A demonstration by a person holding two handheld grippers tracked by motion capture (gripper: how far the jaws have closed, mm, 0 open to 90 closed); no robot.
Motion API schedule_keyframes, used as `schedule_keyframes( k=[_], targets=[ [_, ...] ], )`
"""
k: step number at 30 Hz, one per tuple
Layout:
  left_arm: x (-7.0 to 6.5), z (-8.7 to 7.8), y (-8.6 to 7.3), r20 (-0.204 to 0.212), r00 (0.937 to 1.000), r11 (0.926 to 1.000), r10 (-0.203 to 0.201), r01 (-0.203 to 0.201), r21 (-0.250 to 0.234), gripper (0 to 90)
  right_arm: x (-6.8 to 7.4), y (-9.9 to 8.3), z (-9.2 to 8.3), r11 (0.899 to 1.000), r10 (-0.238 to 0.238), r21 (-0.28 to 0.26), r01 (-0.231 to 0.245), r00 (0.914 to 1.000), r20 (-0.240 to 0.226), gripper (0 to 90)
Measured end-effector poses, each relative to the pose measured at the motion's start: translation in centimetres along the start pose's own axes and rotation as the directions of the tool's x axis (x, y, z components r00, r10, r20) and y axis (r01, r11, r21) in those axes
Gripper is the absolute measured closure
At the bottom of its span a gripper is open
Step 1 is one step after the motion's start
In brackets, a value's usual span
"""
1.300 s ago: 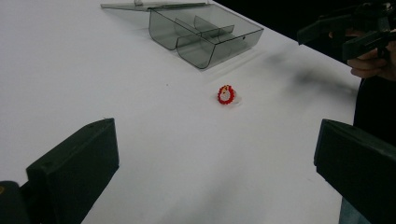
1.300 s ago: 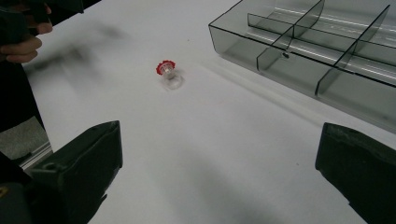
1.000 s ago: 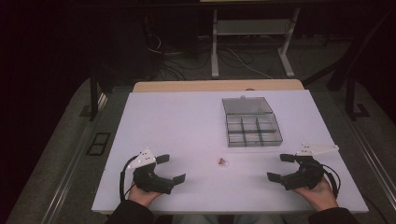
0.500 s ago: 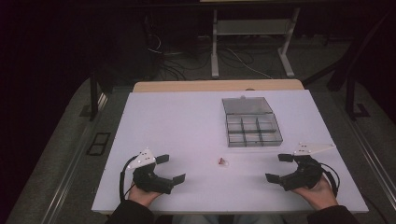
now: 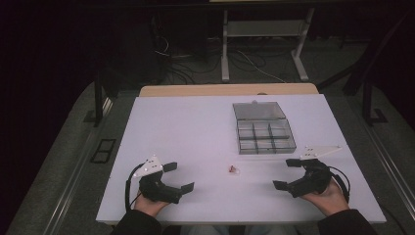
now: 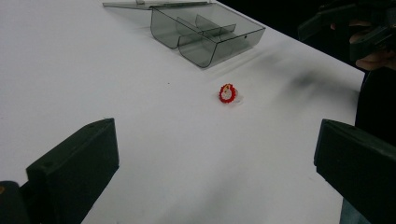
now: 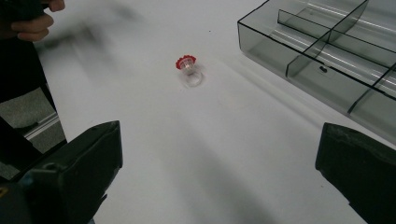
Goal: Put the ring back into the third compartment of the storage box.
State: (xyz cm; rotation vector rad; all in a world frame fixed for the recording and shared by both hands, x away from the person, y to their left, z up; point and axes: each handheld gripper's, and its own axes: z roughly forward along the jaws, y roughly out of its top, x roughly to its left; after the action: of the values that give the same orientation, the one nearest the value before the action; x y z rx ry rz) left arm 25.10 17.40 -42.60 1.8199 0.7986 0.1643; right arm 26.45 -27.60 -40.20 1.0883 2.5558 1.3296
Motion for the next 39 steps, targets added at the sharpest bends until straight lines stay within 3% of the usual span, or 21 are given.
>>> schedule_keyframes(
  k=[21, 39],
  targets=[
    [-0.1, 0.0, 0.0, 0.001, 1.0000, 1.0000, -0.005, 0.005, -0.002, 0.0, 0.3, 1.9, 1.0, 0.999, -0.035, 0.041, 0.036, 0.9990, -0.027, 0.0],
    [-0.1, 0.1, 0.0, 0.004, 1.0000, 1.0000, -0.003, 0.003, 0.000, 0.0, 0.9, 3.4, 2.9, 0.992, -0.078, 0.094, 0.083, 0.9956, -0.051, 0.0]
  ],
)
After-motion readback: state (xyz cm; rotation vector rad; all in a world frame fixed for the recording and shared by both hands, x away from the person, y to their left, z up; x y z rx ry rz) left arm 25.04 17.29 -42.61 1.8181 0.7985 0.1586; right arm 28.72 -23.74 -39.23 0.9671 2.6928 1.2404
